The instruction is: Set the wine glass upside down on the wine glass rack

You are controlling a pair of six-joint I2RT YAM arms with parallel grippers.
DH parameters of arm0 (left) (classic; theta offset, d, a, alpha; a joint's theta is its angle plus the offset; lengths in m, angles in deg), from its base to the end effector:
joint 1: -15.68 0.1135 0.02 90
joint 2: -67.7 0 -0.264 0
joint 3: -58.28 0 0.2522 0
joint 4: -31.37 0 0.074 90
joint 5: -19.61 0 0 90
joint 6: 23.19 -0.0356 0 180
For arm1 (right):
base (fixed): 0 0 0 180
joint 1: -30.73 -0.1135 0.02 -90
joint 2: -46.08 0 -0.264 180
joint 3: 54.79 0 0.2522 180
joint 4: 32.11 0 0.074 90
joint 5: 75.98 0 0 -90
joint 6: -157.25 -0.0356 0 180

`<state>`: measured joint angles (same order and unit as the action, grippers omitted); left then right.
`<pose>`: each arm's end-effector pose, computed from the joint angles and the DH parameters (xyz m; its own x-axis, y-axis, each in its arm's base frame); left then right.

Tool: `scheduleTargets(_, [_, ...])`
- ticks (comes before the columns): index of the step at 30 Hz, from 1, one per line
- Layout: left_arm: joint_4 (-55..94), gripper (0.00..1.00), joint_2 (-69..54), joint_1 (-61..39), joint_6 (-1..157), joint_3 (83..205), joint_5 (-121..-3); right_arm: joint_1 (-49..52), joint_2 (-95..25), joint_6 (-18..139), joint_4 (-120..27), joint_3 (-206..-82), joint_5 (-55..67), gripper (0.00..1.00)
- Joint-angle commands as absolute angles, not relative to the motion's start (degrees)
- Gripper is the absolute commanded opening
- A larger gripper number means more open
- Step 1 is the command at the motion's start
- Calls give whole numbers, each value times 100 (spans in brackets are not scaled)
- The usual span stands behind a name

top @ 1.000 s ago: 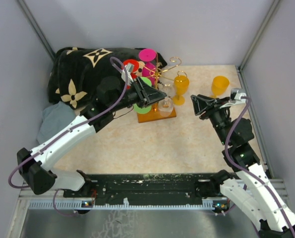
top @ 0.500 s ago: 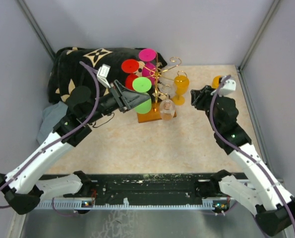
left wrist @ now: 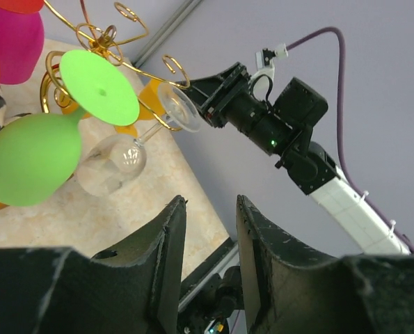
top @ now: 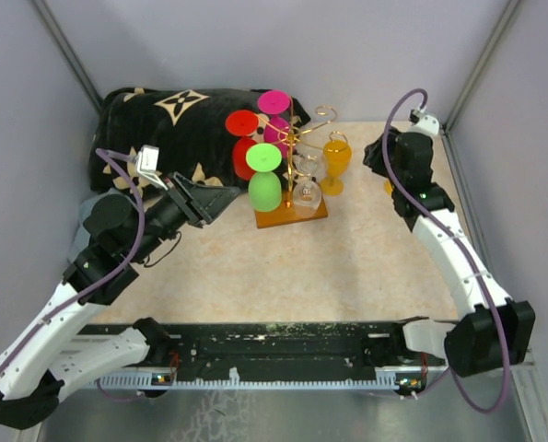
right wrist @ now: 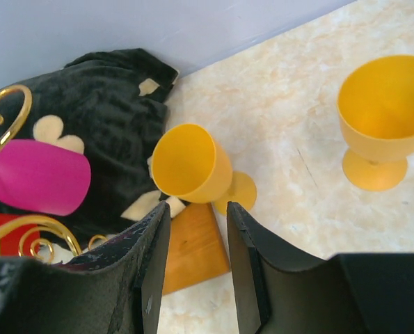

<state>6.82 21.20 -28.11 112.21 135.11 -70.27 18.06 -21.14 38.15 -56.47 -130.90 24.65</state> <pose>0.1191 -0.1142 0.4434 -0.4428 -0.5619 -0.6987 0.5387 0.4562 -0.7083 0.2668 0.0533 0.3668 -0.2479 0.4342 -0.8660 0.0898 0.9004 0.4257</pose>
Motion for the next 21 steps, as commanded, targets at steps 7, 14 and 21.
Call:
scheduleTargets(7, [457,41,2482,-2843,10974,13204,-7265,1838,-3609,3745,-5772,-14352,1847,39])
scheduleTargets(14, [340,42,2634,-2840,10953,13142,-7386,1842,-4270,3770,-5727,-14423,1748,39])
scheduleTargets(21, [327,42,2659,-2844,10994,13058,-7391,1840,-4719,3880,-5783,-14642,1747,39])
